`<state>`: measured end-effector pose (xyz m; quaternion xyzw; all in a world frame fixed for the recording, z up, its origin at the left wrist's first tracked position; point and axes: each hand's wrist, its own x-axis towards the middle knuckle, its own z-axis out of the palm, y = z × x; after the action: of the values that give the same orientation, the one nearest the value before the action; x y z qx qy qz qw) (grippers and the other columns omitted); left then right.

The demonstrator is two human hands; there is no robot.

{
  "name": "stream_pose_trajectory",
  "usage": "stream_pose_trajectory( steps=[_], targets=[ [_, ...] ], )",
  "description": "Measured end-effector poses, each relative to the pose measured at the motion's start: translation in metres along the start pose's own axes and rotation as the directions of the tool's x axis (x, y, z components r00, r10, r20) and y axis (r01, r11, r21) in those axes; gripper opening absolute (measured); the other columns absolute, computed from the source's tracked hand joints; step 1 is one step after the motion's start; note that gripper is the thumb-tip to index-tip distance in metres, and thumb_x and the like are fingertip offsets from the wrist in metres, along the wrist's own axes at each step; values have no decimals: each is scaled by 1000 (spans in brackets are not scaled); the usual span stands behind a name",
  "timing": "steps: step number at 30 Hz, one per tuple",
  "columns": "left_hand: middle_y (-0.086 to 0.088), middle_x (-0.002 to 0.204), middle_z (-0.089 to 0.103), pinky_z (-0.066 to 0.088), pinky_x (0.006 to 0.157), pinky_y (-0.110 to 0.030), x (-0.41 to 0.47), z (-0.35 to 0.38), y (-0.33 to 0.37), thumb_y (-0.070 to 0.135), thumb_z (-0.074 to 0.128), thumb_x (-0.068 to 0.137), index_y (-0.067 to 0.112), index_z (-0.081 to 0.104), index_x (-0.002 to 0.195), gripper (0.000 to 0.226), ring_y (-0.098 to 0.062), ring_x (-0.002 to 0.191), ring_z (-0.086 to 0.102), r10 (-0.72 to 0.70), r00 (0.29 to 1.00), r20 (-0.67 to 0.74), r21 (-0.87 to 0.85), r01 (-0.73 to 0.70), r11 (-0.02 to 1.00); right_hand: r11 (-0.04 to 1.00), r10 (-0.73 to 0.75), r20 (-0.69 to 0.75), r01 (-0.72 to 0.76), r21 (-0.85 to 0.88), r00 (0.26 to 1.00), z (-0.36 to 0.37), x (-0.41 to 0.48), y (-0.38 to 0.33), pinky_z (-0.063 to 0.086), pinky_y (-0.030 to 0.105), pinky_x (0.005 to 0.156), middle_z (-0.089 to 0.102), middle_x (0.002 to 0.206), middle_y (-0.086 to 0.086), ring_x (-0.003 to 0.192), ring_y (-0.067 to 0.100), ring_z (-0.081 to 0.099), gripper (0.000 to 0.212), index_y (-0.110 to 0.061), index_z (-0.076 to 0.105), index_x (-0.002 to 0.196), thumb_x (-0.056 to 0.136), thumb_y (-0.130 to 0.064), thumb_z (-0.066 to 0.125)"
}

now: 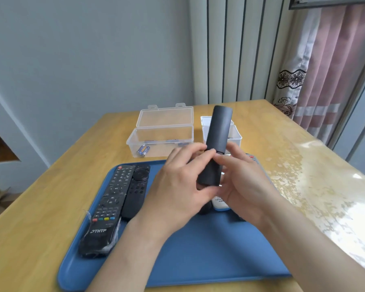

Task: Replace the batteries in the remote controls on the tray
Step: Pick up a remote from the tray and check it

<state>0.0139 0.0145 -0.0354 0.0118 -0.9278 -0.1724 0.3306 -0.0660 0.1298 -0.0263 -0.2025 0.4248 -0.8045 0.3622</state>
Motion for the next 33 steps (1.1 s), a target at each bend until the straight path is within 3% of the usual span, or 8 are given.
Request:
stream_pose_trajectory(
  steps=[5, 9, 13, 16, 20, 25, 29, 33],
  targets=[
    [1, 128, 64, 48, 84, -28, -2, -1, 2, 39, 65, 74, 22, 66, 114, 43, -12, 91, 64, -23, 999, -44, -71, 20, 997, 1000, 10, -59, -11, -15, 998, 1, 0, -2, 59, 41, 59, 65, 87, 16, 64, 30, 67, 23, -7, 56, 120, 103, -13, 42],
    [3, 89, 64, 50, 62, -35, -2, -3, 9, 34, 57, 74, 24, 55, 100, 28, -19, 67, 56, 3, 996, -84, -88, -10, 996, 993, -21, -77, 12, -120, 997, -3, -2, -2, 56, 34, 54, 69, 85, 14, 59, 30, 68, 27, -8, 52, 124, 102, -24, 49],
    [2, 70, 63, 53, 63, -33, -2, -7, 10, 30, 57, 75, 29, 64, 108, 34, -16, 63, 58, -62, 993, -97, -236, 38, 971, 988, -14, -49, 6, -154, 999, -6, 0, -4, 60, 38, 67, 73, 97, 16, 76, 38, 72, 33, -13, 61, 116, 92, -35, 62],
    [3, 75, 64, 52, 67, -31, -1, -9, 12, 29, 59, 79, 31, 57, 121, 42, -14, 68, 60, -36, 994, -106, -261, 7, 965, 989, -5, -30, 1, -150, 1000, -8, 0, -9, 60, 36, 67, 73, 93, 14, 76, 36, 73, 27, -13, 75, 92, 88, -37, 64],
    [9, 99, 66, 48, 78, -18, -2, -8, 10, 28, 65, 84, 18, 62, 126, 43, -2, 86, 60, 60, 996, -61, -166, -69, 984, 994, 15, -82, -24, -105, 997, -12, 1, -14, 60, 36, 65, 73, 83, 13, 69, 31, 72, 30, -8, 70, 88, 88, -38, 64],
    [1, 100, 73, 50, 70, -29, -1, -5, 5, 27, 55, 90, 11, 63, 123, 38, -17, 86, 64, 144, 988, -63, -50, -147, 988, 994, 56, -103, -65, -84, 993, -18, 3, -15, 60, 34, 63, 74, 90, 13, 67, 29, 72, 30, -11, 69, 89, 87, -41, 64],
    [6, 92, 70, 48, 70, -26, 0, -7, 8, 27, 45, 95, 17, 61, 124, 35, -11, 80, 62, 37, 988, -149, -136, -57, 989, 994, 70, -83, -77, -80, 994, -19, 5, -17, 59, 32, 62, 75, 90, 12, 70, 27, 73, 36, -11, 72, 93, 88, -44, 60],
    [18, 84, 61, 51, 67, -25, 5, -17, 5, 27, 38, 99, 27, 61, 103, 23, -4, 74, 59, -165, 948, -273, -275, 87, 957, 995, 65, -209, -80, -66, 976, -22, 10, -18, 53, 24, 50, 74, 92, 11, 65, 17, 69, 44, -3, 65, 118, 99, -40, 48]
  ],
)
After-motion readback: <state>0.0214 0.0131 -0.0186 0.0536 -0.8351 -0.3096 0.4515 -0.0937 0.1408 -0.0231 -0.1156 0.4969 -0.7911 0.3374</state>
